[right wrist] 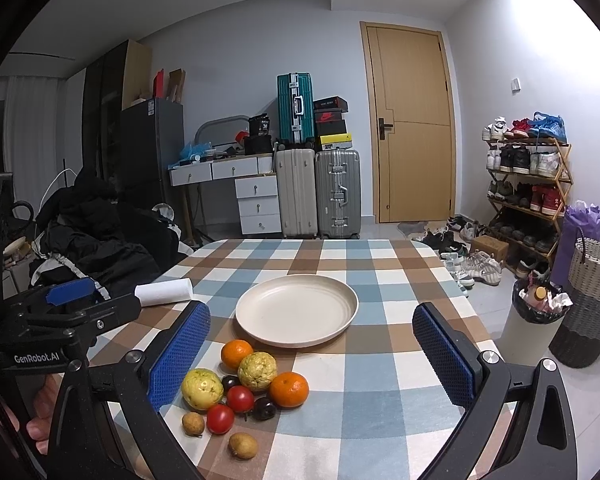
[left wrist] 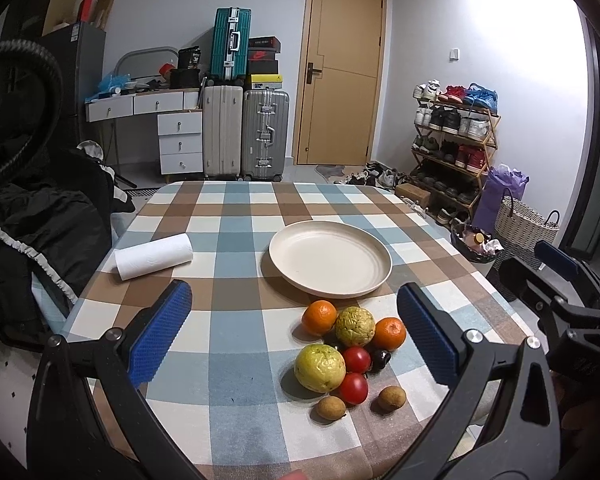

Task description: Organize fruits

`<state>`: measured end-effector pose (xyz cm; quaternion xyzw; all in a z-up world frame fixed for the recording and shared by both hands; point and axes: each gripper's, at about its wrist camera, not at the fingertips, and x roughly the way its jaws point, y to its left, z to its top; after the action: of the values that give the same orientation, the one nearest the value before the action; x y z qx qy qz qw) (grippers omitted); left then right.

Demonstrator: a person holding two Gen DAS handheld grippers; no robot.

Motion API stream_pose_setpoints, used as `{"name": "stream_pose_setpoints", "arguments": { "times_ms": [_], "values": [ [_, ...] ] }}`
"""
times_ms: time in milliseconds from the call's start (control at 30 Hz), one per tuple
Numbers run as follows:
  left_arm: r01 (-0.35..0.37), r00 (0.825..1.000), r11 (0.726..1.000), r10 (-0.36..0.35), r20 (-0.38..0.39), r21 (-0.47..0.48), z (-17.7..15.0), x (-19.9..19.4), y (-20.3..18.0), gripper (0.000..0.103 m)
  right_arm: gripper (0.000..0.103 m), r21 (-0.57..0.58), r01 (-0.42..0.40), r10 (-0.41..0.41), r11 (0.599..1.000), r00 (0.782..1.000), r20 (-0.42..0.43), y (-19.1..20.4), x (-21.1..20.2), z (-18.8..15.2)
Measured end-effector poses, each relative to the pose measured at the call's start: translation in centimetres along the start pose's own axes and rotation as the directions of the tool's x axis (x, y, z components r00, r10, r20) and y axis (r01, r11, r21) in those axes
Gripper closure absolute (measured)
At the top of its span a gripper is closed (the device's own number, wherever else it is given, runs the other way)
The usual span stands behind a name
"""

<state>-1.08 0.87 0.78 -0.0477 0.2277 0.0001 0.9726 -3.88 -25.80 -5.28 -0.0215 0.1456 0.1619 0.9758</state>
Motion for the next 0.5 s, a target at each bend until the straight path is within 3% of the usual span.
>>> {"name": "stream_pose_setpoints", "arguments": {
  "times_ms": [500],
  "values": [
    [-0.017,1.0,1.0,0.017,-0.005,-0.01,-1.07,0.24,0.47,0.0,0.0,-0.009,-0.01,0.01,1.0,1.0,0.005,0.57,-0.47,-0.19]
  ]
}}
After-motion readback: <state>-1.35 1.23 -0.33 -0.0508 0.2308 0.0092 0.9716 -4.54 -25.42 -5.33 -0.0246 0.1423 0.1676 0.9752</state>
